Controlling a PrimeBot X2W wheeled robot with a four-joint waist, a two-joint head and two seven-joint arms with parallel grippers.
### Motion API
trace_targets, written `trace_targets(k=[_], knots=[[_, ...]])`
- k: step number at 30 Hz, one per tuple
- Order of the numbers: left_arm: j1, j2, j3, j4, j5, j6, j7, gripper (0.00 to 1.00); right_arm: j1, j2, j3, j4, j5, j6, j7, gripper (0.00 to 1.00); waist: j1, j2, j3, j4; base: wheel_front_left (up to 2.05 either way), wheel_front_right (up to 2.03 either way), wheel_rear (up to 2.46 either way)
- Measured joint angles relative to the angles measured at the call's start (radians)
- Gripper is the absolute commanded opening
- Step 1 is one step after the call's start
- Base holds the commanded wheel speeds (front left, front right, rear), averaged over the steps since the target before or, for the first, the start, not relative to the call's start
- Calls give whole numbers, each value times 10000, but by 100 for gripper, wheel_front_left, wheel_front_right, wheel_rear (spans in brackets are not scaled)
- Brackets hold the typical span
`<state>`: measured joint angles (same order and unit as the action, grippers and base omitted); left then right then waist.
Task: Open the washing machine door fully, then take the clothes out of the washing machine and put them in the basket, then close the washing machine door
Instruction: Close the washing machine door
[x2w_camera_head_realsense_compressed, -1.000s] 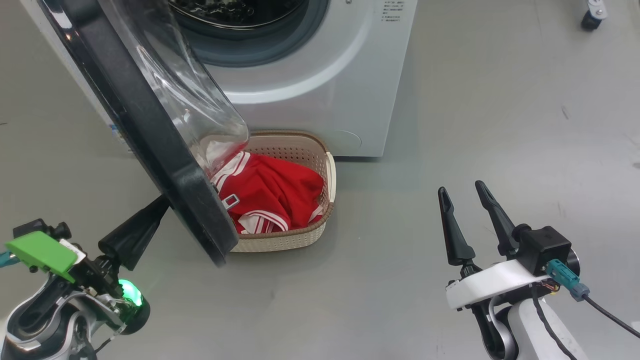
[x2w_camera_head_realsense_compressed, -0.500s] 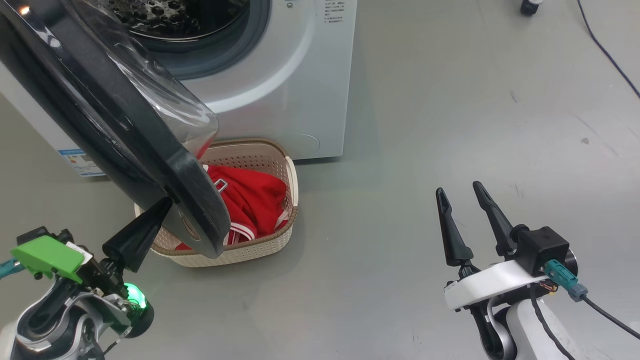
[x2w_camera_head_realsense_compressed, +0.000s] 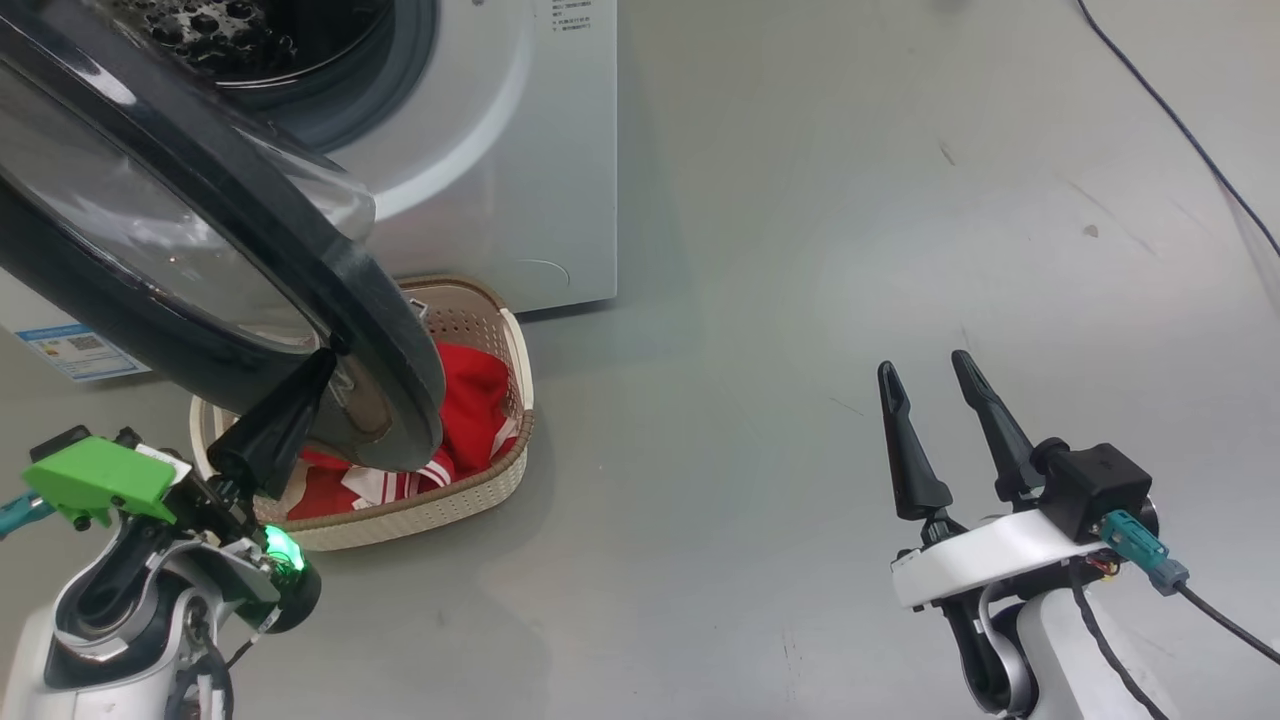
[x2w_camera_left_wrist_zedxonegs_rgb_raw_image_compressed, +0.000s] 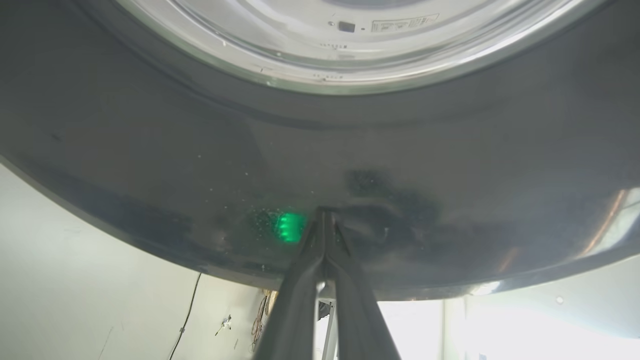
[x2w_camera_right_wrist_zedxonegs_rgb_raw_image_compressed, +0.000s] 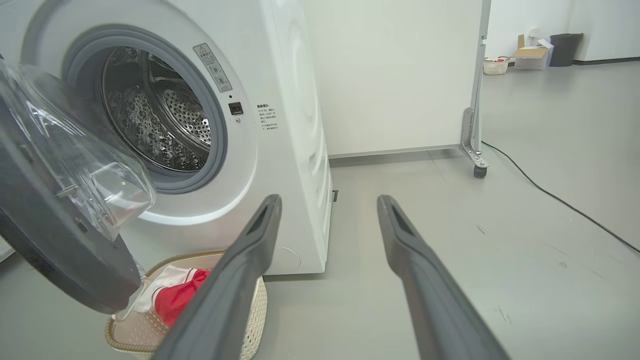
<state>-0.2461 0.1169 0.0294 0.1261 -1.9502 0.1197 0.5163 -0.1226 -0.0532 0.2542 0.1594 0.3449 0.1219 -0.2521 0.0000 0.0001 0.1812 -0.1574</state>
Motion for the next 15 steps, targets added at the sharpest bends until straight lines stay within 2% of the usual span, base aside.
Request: trace_targets(k=[15], knots=[[-1008,-454,-52,869,510,-2,-1103,0,-76,40,-184,-159,270,-12,0,100,0,0,211,-450,0,0,0]])
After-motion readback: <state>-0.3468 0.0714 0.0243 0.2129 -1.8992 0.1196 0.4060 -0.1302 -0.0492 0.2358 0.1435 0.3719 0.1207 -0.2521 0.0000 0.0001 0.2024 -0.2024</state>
